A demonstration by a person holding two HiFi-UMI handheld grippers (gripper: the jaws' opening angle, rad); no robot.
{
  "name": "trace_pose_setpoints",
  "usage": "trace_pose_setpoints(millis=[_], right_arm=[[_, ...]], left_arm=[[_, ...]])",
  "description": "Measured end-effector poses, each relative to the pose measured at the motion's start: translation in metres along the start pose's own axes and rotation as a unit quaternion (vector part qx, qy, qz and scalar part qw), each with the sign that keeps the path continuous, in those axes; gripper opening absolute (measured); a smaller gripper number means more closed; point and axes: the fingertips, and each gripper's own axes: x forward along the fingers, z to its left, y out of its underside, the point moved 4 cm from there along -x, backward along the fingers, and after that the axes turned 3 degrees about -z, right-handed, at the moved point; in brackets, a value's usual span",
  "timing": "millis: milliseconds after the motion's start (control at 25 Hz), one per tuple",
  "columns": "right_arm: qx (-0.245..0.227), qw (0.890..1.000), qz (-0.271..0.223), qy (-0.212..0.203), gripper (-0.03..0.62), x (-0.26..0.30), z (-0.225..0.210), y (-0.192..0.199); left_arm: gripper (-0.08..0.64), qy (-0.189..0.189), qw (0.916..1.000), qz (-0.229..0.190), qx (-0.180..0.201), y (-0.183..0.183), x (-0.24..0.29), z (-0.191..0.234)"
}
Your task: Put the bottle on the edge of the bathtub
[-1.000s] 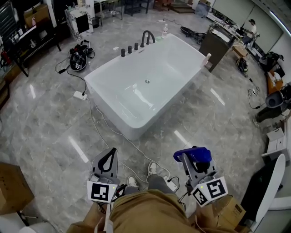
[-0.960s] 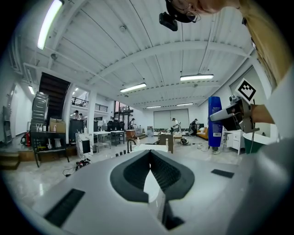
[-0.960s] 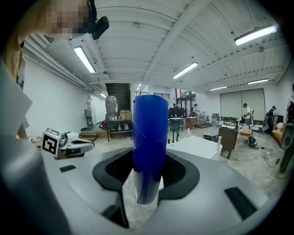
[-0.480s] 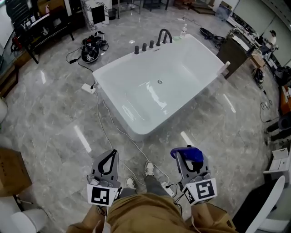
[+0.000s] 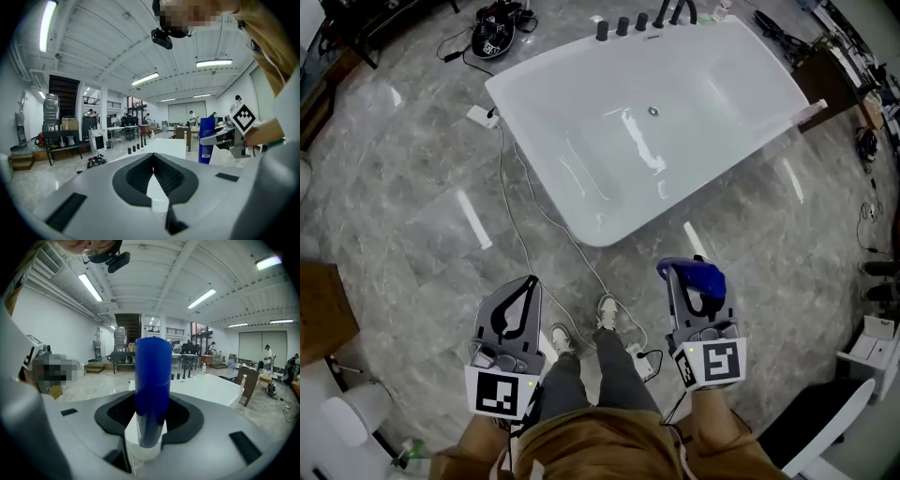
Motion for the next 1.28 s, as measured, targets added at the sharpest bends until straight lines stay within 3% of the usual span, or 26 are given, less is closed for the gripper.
trace_pose_setpoints(millis=[600, 1280], right_arm=[[-0.002, 1.0, 0.016, -0.018, 0.167, 0.092, -0.007, 0.108], [-0.001, 1.0, 0.025, -0.016, 0.167, 0.143, -0.023, 0.163]], left_arm=[[0.006, 0.003, 0.9997, 0.021, -0.009, 0.085, 0.059, -0.006], [0.006, 0.002, 0.999, 0.034, -0.028, 0.132, 0.098, -0.011]])
